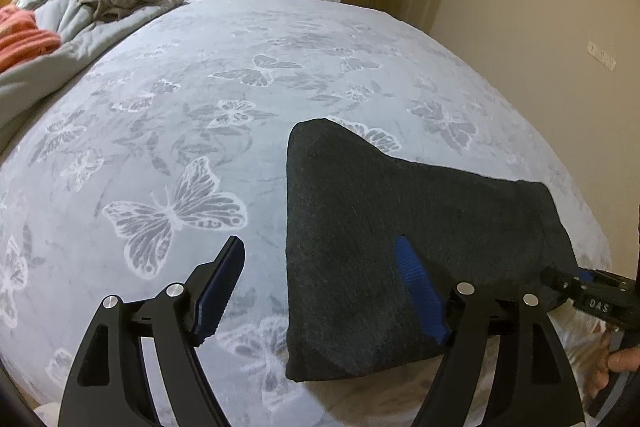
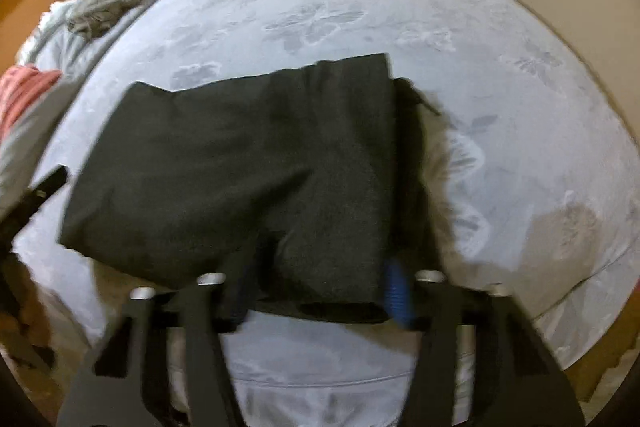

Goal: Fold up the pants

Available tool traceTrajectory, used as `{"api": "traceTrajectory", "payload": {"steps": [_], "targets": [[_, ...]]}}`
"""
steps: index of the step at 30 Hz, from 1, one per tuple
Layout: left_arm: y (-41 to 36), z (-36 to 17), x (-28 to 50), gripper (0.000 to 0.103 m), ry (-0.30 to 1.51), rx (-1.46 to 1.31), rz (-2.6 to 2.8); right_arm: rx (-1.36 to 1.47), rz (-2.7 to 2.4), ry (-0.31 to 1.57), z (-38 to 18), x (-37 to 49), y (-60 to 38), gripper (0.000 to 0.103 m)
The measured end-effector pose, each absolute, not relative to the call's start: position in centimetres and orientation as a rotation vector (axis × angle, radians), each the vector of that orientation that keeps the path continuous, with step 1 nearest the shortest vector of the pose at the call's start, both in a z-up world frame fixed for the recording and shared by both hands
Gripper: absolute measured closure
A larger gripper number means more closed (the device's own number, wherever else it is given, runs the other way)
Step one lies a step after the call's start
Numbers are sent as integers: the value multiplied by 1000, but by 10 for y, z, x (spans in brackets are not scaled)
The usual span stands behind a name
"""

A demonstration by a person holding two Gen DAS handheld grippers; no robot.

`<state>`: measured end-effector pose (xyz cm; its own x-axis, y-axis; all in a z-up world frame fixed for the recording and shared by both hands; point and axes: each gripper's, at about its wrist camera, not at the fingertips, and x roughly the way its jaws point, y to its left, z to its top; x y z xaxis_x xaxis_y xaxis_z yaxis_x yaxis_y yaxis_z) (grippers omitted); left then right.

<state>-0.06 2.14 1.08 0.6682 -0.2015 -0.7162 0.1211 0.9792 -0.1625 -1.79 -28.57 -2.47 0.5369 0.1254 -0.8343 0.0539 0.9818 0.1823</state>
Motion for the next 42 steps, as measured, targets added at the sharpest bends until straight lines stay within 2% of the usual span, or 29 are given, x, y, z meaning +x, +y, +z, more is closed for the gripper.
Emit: {"api": "traceTrajectory", "payload": {"steps": [4,7,8,10,12,15,19,21,32,37,42], "targets": [[24,10,-1,28,820,-100,-170,185,51,941,3,-29,-294,73],[24,6,4,27,843,-94,-160,165,22,1080,-38,-19,-298,68],[24,4,4,27,850,-95,-160,181,18,1061,-34,-20,-299,66],[25,1,4,24,864,-96,-156,192,-4,1011,-19,-23,-300,54],[24,-1,3,23,871,-91,-162,209,-52,966,-9,-23,-304,32],[20,-2,3,21,866,-77,-163,219,-70,993,-17,-15,-305,22],[15,-5,1,20,873,-59,-172,335,-65,1091,-58,0,-310,15],[14,-8,0,19,878,-52,-175,393,-65,1067,-62,1,-313,6],[5,-23,6,17,953,-79,-235,428,-46,984,-64,3,-309,5],[21,-46,22,17,1105,-376,-379,467,-33,949,-62,-5,-312,5],[42,-54,32,18,1076,-600,-458,527,40,921,-64,-5,-313,5]]}}
